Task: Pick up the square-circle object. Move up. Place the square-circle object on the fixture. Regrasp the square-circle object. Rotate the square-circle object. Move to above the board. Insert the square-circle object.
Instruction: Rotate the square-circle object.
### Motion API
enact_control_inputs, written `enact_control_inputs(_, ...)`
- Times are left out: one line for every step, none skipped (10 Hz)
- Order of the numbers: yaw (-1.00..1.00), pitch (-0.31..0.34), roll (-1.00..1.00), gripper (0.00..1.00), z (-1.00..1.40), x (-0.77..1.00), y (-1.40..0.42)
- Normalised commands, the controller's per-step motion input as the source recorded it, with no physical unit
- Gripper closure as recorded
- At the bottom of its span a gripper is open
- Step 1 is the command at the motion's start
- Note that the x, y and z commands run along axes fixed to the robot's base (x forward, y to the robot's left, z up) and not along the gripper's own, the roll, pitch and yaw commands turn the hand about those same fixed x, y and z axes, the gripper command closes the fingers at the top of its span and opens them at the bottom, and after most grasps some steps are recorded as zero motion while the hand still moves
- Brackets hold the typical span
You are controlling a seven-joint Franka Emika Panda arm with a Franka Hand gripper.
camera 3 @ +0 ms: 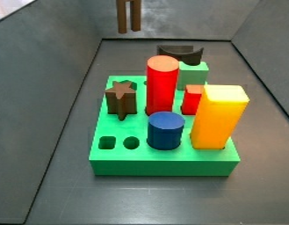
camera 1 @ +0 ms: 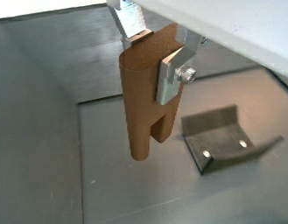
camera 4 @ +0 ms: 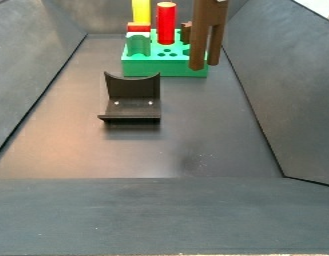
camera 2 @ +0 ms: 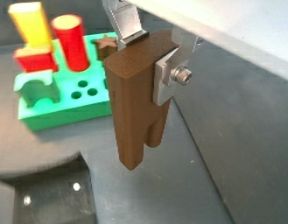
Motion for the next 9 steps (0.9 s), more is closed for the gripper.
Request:
enact_control_inputs(1.00,-0.023,-0.03,1.00,0.02,-0.09,0.00)
enact_control_inputs(1.00,-0.027,-0.03,1.00,0.02,-0.05,0.00)
enact_control_inputs(1.00,-0.028,-0.03,1.00,0.01,-0.04,0.00)
enact_control_inputs(1.00,-0.035,-0.04,1.00,0.01,-0.03,0.00)
enact_control_inputs(1.00,-0.038,-0.05,1.00,0.01,-0.03,0.00)
enact_control_inputs(1.00,-0.048,-0.06,1.00,0.02,-0.03,0.00)
enact_control_inputs(1.00,-0.059,-0.07,1.00,0.02,-0.03,0.00)
enact_control_inputs(0.79,-0.067,-0.08,1.00,0.02,-0.03,0.00)
enact_control_inputs(0.63,-0.067,-0.08,1.00,0.02,-0.03,0.00)
